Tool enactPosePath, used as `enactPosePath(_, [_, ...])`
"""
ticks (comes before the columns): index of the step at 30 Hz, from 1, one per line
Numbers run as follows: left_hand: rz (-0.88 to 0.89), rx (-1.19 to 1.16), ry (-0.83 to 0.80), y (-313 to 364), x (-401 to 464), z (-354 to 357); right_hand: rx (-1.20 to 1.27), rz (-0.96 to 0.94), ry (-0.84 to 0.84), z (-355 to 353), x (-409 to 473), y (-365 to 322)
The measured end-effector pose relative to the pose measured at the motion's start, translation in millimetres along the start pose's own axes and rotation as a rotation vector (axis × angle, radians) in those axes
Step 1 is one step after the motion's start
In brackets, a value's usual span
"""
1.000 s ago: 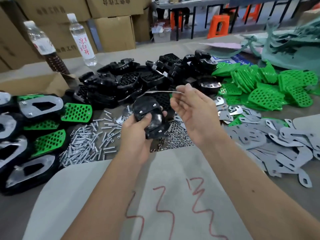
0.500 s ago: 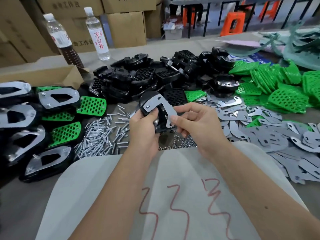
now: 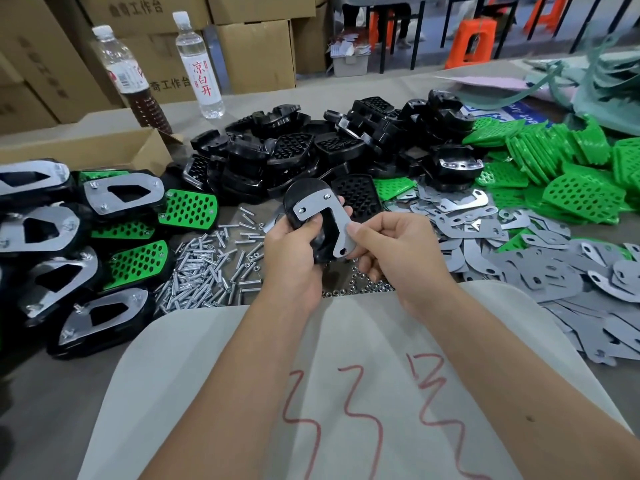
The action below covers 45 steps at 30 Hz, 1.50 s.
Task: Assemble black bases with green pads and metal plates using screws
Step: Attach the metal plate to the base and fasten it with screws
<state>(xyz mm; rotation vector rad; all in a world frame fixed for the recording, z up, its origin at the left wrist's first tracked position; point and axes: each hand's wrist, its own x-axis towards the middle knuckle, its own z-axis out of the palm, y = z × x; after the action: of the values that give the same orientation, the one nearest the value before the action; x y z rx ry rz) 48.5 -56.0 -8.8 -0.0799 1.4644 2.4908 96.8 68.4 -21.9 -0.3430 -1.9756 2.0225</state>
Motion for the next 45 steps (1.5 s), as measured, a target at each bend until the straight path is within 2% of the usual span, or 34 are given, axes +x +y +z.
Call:
enactPosePath(6, [0.0,0.007,0.007,0,0,0,-0.225,-0.074,0.035,3,-2,2])
enactPosePath(13, [-0.021,0.097,-0.001,-2,5,-3,-0.263,-0.082,0.057,4,-4,1])
enactPosePath(22, [-0.012,0.183,-0.028,-2,2,-4,-0.114,-0.103,0.059,2,-5,3])
enactPosePath(27, [0.14,0.534,-0.031,0,4,-13,0.024,-0.097,0.088,-2,0,4])
enactPosePath(34, [-0.063,0.479,-0.264,14,6,-26,0.074,-0.086,0.089,-3,2,4])
enactPosePath(40, [-0.004,0.614,-0.253,19,2,-26,0.094,-0.123,0.102,-3,0,5])
enactPosePath(45, [-0.015,0.659,-0.34,28,2,-32,0.077,-0.167,0.121,-3,1,6])
